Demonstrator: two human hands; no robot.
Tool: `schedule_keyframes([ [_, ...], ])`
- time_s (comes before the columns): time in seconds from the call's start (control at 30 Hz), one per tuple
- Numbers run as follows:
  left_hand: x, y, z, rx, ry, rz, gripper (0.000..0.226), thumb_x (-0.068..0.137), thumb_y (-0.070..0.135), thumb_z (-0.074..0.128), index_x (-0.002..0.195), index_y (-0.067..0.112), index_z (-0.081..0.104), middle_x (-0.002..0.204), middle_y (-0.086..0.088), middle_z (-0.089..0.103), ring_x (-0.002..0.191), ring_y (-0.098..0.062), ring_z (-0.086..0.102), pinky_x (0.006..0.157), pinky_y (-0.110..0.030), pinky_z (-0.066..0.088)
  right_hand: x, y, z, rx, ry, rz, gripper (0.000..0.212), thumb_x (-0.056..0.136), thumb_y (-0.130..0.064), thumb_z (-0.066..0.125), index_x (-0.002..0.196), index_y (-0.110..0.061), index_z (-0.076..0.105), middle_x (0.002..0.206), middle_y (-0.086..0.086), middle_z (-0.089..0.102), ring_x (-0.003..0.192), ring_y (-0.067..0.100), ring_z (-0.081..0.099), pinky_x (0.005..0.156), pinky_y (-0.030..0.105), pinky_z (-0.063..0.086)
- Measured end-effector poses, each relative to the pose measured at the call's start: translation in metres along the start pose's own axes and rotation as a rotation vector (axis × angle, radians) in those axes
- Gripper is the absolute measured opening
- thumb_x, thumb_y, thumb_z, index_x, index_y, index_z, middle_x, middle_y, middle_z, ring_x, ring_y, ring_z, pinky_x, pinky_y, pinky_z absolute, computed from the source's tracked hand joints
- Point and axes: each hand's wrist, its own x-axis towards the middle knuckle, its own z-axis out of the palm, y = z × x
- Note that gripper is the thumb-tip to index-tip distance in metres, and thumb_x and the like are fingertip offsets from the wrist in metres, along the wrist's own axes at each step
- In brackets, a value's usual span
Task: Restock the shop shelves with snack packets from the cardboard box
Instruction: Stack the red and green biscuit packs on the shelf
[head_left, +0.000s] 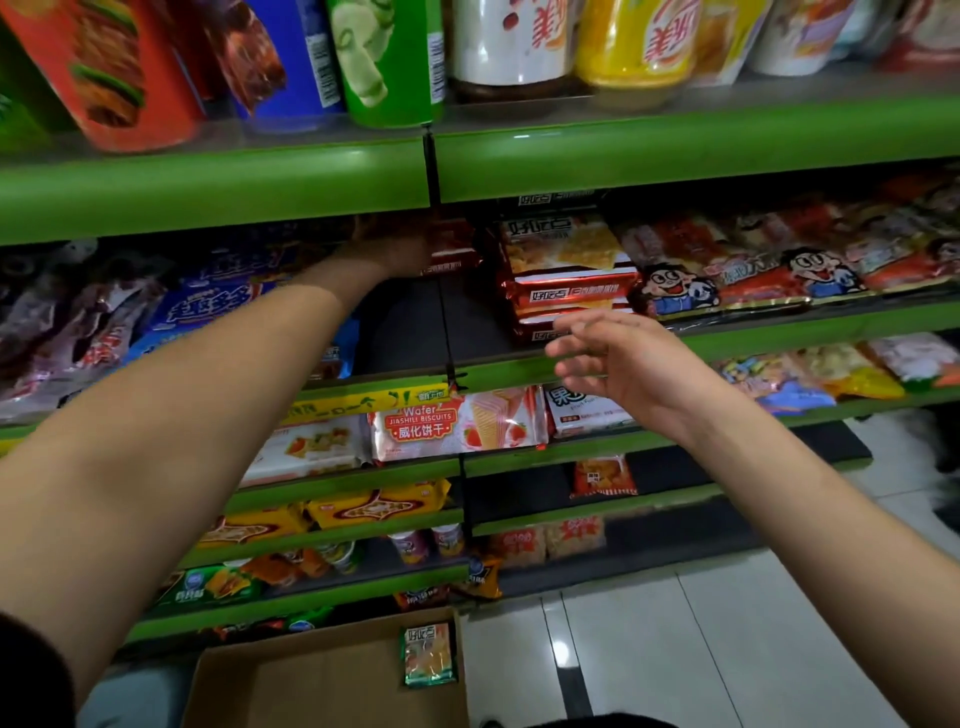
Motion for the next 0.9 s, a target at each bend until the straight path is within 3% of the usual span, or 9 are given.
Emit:
schedule_keyframes([
  [0.1, 0.006, 0.0, -0.005, -0.183, -0.104, 0.02, 0.043, 0.107, 0.025, 0.046, 0.148, 0.013, 0.046, 0.154, -0.014, 0.043, 0.139, -0.033, 0.044, 0.117, -0.038, 0.032, 0.0, -0.001, -0.002, 0.02, 0.006, -0.007, 0.017, 0.101, -0.008, 0.051, 0.111, -0.004, 0.064, 0.086, 0.009, 0.072, 0.072, 0.018, 0.065, 0.076, 0.033, 0.055],
  [0.2, 0.011, -0.001, -0.001, -0.156, -0.131, 0.01, 0.047, 0.107, 0.025, 0.044, 0.152, 0.013, 0.037, 0.159, -0.016, 0.035, 0.143, -0.035, 0.039, 0.119, -0.044, 0.03, 0.001, 0.0, -0.002, 0.039, 0.002, -0.006, 0.016, 0.1, -0.007, 0.051, 0.109, -0.005, 0.064, 0.086, 0.01, 0.072, 0.072, 0.018, 0.066, 0.074, 0.032, 0.056],
  [0.3, 0.001, 0.007, -0.001, -0.184, -0.068, -0.054, 0.055, 0.105, 0.037, 0.046, 0.156, 0.022, 0.032, 0.162, -0.011, 0.031, 0.146, -0.031, 0.034, 0.121, -0.038, 0.026, 0.002, -0.001, -0.003, 0.055, -0.006, -0.008, 0.016, 0.1, -0.007, 0.051, 0.107, -0.006, 0.065, 0.085, 0.009, 0.072, 0.072, 0.019, 0.066, 0.074, 0.032, 0.056],
  [0.43, -0.023, 0.031, -0.003, -0.252, 0.073, -0.088, 0.041, 0.107, 0.034, 0.038, 0.143, 0.019, 0.051, 0.153, -0.011, 0.046, 0.14, -0.027, 0.041, 0.112, -0.028, 0.03, 0.007, -0.018, -0.016, 0.056, 0.076, -0.106, 0.016, 0.1, -0.004, 0.05, 0.103, -0.006, 0.066, 0.081, 0.009, 0.074, 0.071, 0.019, 0.067, 0.066, 0.028, 0.058],
  [0.5, -0.039, 0.053, 0.0, -0.379, 0.143, -0.111, 0.041, 0.107, 0.035, 0.041, 0.136, 0.012, 0.058, 0.141, -0.016, 0.057, 0.126, -0.032, 0.055, 0.101, -0.03, 0.041, 0.013, -0.029, -0.026, -0.082, 0.214, -0.208, 0.015, 0.097, -0.003, 0.052, 0.097, -0.008, 0.066, 0.083, 0.011, 0.074, 0.07, 0.02, 0.066, 0.06, 0.027, 0.057],
  [0.6, -0.054, 0.08, 0.011, -0.931, -0.075, -0.365, 0.058, 0.102, 0.052, 0.045, 0.141, 0.009, 0.049, 0.132, -0.021, 0.06, 0.096, -0.033, 0.067, 0.078, -0.038, 0.059, 0.031, -0.042, -0.044, -0.644, 0.478, -0.339, 0.016, 0.093, -0.016, 0.054, 0.101, -0.015, 0.069, 0.1, 0.013, 0.073, 0.085, 0.024, 0.066, 0.076, 0.037, 0.055],
  [0.7, -0.063, 0.097, 0.018, -1.299, -0.23, -0.496, 0.057, 0.1, 0.058, 0.044, 0.13, 0.01, 0.052, 0.121, -0.021, 0.061, 0.102, -0.036, 0.064, 0.075, -0.039, 0.057, 0.047, -0.049, -0.046, -1.036, 0.432, -0.198, 0.041, 0.096, -0.04, 0.055, 0.124, -0.011, 0.064, 0.126, 0.019, 0.065, 0.116, 0.034, 0.06, 0.092, 0.035, 0.046],
  [0.8, -0.062, 0.118, 0.025, -1.316, -0.167, -0.536, 0.044, 0.095, 0.057, 0.052, 0.107, 0.016, 0.062, 0.106, -0.011, 0.068, 0.103, -0.029, 0.064, 0.084, -0.037, 0.053, 0.057, -0.047, -0.035, -1.047, 0.331, 0.062, 0.069, 0.097, -0.056, 0.048, 0.142, -0.004, 0.047, 0.148, 0.023, 0.046, 0.132, 0.037, 0.048, 0.101, 0.034, 0.039],
  [0.9, -0.063, 0.129, 0.027, -1.333, -0.12, -0.502, 0.034, 0.097, 0.051, 0.052, 0.107, 0.02, 0.065, 0.105, -0.005, 0.072, 0.099, -0.023, 0.066, 0.093, -0.037, 0.051, 0.058, -0.042, -0.037, -0.901, 0.367, -0.033, 0.046, 0.094, -0.05, 0.057, 0.121, -0.013, 0.059, 0.126, 0.016, 0.061, 0.109, 0.032, 0.057, 0.085, 0.031, 0.04],
])
